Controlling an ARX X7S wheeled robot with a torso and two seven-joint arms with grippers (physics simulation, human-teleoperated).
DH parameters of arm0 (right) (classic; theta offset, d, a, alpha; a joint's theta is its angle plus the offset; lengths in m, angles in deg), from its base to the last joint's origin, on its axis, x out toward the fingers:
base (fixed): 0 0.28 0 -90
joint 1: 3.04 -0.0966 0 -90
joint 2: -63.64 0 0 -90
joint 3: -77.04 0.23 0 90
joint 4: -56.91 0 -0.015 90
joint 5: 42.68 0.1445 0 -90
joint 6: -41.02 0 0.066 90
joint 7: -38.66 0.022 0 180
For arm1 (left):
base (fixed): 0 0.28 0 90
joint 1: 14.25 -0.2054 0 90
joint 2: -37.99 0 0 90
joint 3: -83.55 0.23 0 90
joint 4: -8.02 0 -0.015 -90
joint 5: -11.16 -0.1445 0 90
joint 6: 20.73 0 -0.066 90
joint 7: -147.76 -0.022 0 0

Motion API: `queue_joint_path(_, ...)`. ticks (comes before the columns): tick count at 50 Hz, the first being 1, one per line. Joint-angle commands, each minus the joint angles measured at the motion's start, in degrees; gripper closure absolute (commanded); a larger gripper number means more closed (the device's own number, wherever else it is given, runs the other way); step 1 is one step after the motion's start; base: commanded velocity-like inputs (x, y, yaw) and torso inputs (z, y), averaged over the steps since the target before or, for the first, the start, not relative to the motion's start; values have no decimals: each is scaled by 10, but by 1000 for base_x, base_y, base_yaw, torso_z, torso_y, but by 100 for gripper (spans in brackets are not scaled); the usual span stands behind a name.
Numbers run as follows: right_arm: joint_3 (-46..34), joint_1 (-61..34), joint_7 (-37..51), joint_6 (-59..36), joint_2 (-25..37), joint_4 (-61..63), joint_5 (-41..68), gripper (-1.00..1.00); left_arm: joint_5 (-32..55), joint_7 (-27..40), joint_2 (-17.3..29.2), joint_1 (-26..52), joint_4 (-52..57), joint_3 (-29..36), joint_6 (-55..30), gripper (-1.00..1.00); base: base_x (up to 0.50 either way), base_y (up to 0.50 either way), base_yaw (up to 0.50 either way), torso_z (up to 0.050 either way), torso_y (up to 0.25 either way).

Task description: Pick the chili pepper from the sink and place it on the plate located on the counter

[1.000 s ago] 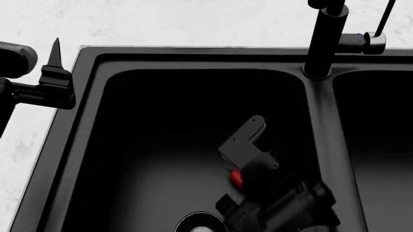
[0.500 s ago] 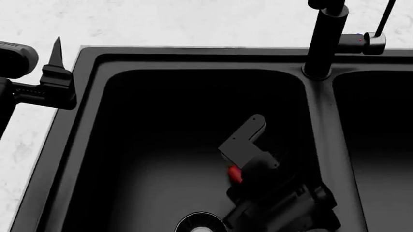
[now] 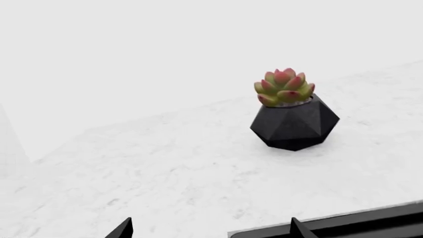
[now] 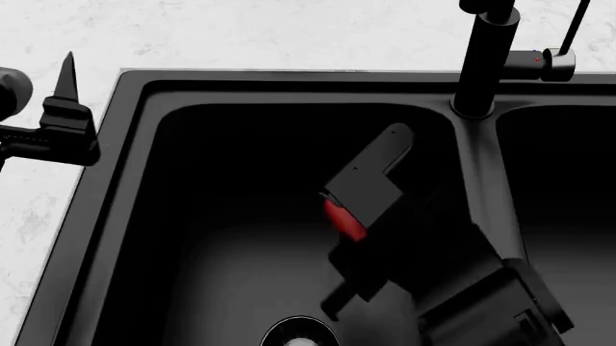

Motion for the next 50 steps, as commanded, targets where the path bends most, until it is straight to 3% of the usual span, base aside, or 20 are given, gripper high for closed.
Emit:
queue_joint_path(1,78,30,9,-81,39,173,47,100,5,2,1,-4,10,-9,-2,-100,0,0,0,0,0)
queue_joint_path(20,179,52,30,-115,41,249,98,100,24,-2,2,-13,36,-28,-10,-100,1,0,0,0,0)
queue_joint_path(50,190,41,44,-137,42,273,108,100,37,-1,8,-15,57,-35,-14,-100,-43,0,0,0,0)
